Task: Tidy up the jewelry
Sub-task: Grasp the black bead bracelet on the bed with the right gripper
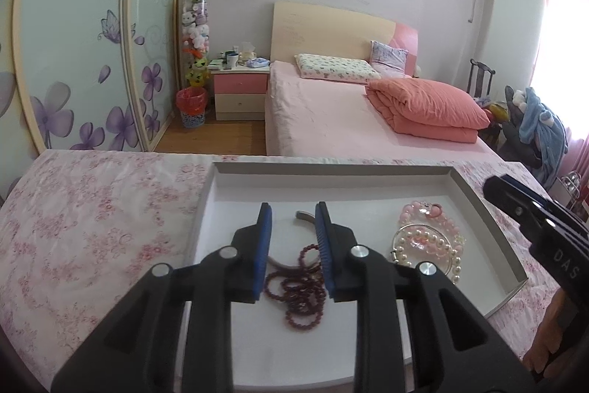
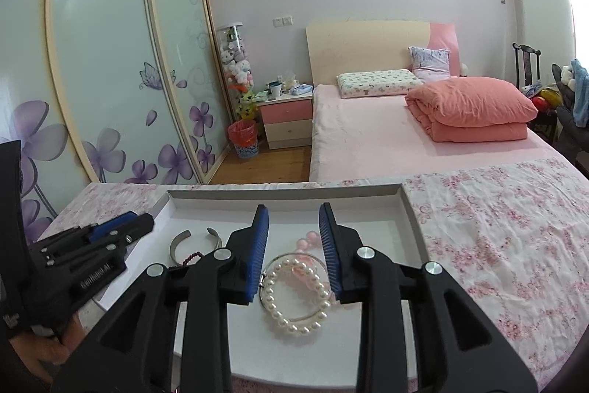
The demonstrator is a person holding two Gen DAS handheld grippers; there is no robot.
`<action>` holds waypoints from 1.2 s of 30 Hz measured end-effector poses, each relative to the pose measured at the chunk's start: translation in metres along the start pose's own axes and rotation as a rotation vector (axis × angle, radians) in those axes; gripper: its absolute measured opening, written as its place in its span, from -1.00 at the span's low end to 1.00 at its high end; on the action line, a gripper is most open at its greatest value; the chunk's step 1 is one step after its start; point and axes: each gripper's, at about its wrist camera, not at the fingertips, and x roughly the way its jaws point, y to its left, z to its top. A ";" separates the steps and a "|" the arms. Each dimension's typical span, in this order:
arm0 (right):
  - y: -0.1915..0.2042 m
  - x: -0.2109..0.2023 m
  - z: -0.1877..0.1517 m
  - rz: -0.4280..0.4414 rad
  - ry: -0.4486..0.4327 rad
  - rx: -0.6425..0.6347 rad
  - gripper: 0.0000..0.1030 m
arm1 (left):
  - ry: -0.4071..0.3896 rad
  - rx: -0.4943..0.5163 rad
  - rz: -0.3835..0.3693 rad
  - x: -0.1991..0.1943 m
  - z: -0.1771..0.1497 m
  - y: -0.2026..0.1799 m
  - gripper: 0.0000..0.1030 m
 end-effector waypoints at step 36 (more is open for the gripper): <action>0.029 -0.128 -0.130 0.147 0.300 -0.165 -0.42 | 0.054 -0.004 -0.074 -0.126 -0.091 0.018 -0.48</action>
